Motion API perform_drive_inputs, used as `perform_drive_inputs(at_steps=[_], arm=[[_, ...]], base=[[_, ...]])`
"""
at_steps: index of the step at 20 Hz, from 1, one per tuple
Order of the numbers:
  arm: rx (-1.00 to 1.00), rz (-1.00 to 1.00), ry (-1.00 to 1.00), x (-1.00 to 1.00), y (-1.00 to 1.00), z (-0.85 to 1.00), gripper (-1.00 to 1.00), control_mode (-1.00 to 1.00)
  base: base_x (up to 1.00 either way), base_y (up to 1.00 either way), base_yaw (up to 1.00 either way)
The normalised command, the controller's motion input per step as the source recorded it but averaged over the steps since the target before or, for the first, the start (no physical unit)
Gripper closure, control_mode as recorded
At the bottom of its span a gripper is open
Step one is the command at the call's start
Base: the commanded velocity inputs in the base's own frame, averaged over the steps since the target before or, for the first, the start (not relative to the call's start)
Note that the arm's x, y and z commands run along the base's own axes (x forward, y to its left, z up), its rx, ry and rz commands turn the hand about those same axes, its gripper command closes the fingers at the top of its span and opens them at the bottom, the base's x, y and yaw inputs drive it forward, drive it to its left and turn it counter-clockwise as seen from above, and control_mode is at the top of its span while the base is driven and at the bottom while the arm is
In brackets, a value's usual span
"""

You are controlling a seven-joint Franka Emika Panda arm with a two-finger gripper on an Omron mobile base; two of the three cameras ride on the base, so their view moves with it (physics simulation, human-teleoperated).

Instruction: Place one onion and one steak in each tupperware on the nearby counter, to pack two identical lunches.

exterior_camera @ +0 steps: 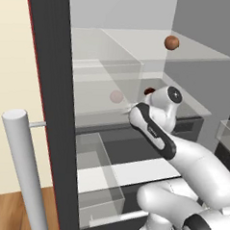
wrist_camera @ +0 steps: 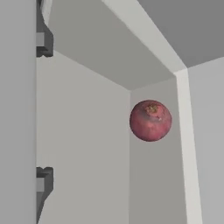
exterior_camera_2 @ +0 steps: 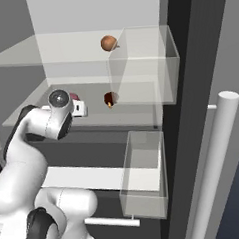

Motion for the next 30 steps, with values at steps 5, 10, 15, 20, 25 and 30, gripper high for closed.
perform_drive_inputs(at_steps=[5,10,15,20,25,30], arm=[[0.0,0.0,0.0,0.53,0.16,0.0,-1.0,-1.0],[0.0,0.0,0.01,0.47,0.24,0.0,-1.0,-1.0],[0.0,0.0,0.0,0.42,0.24,0.0,-1.0,-1.0],[0.0,0.0,0.0,0.25,0.04,0.0,-1.0,-1.0],[0.0,0.0,0.0,0.18,0.0,0.0,-1.0,-1.0],[0.0,0.0,0.01,0.2,0.0,-0.01,-1.0,-1.0]], base=[[0.0,0.0,0.0],[0.0,0.0,0.0],[0.0,0.0,0.0],[0.0,0.0,0.0],[0.0,0.0,0.0],[0.0,0.0,0.0]])
